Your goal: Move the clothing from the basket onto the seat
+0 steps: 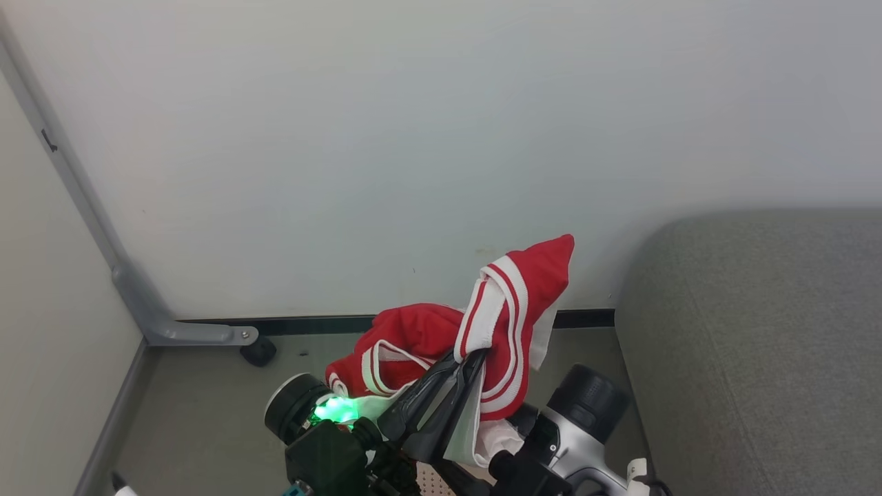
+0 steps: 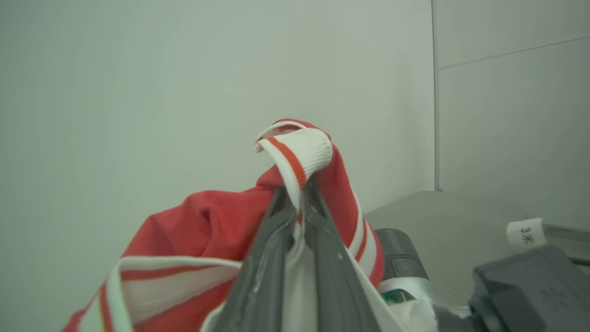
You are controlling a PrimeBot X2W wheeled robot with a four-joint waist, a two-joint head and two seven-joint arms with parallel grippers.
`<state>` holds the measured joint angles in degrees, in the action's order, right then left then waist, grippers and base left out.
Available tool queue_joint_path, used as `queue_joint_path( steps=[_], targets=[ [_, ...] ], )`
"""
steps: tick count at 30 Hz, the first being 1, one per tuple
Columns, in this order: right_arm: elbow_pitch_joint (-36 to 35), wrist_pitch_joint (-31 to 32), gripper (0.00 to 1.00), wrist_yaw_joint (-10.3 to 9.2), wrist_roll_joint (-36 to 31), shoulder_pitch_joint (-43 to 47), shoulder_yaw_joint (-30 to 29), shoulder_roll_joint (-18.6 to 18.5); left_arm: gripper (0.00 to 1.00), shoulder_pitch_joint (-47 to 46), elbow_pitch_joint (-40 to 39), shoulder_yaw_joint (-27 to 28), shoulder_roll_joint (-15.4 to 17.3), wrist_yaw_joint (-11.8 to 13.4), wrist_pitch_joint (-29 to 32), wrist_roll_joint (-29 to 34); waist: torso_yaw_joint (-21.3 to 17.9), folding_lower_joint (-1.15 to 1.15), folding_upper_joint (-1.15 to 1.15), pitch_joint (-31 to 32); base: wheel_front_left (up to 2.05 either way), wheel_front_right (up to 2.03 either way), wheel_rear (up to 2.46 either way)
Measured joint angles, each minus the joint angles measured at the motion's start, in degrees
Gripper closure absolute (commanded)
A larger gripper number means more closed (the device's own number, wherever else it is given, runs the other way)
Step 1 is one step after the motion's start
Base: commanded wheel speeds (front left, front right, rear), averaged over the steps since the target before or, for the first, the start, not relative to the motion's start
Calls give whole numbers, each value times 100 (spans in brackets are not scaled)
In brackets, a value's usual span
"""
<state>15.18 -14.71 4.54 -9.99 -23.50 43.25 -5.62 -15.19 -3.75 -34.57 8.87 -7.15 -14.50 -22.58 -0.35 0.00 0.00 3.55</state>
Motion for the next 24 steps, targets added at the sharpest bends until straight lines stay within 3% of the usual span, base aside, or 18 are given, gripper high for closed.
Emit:
queue_joint_path(
  steps=[5,6,7,8,24],
  targets=[
    [101,0,1,-124,235,-42,-7,99,100,1,-3,-52,20,0,0,-99,43,0,0,28,0,0,0],
    [130,0,59,-171,323,-41,-51,118,100,1,-3,-62,20,0,0,-101,49,0,0,31,0,0,0],
    [148,0,86,-203,396,-41,-104,122,100,1,-2,-73,19,0,0,-101,54,0,0,34,0,0,0],
    [161,0,100,-215,455,-41,-154,121,100,1,-2,-78,20,0,0,-102,59,0,0,37,0,0,0],
    [-91,1,100,-410,1631,224,-789,155,100,7,12,-42,21,0,0,-111,79,0,0,32,0,0,0]
  ],
)
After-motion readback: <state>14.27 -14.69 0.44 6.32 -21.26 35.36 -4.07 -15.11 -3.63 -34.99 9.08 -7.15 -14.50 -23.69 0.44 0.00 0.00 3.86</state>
